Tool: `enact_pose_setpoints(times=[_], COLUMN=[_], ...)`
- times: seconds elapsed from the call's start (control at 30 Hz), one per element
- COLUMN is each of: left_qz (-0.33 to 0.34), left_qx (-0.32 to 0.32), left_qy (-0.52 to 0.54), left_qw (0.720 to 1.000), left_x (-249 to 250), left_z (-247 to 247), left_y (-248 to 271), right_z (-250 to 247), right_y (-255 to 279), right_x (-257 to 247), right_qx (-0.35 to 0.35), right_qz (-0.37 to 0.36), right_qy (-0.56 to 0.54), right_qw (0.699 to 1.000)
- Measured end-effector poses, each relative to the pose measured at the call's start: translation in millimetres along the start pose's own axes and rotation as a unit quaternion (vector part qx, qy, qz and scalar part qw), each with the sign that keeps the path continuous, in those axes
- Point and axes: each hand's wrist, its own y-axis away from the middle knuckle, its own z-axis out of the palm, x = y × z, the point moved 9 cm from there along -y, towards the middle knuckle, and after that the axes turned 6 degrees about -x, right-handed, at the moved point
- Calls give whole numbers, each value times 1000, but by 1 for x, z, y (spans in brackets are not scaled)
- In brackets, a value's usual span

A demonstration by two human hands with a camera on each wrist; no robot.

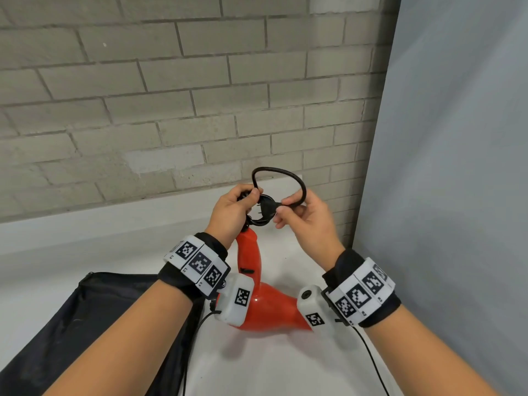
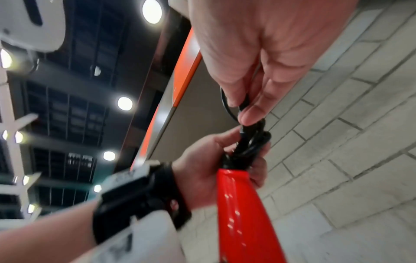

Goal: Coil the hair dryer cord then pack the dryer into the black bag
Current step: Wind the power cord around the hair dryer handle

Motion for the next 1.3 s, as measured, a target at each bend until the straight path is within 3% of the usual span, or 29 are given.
enact_pose_setpoints(times=[0.27,0.37,0.87,1.07,1.3], left_qz=[9,11,28,52,56], left_qx=[-14,-11,-41,-38,-69], left_qy=[-7,-2,-4,-19,-29], left_qw=[1000,1000,999,998,996], left_x=[0,1,3,8,10], left_z=[0,1,9,6,15], left_y=[-2,-1,-1,2,5], right_z=[3,10,9,10,1], right_y=[5,6,-1,0,-4], right_x=[6,1,-1,12,7], right_qx=[57,48,49,10,124], right_qz=[36,55,162,234,123], right_qy=[123,158,156,94,76], right_qw=[990,985,973,968,982])
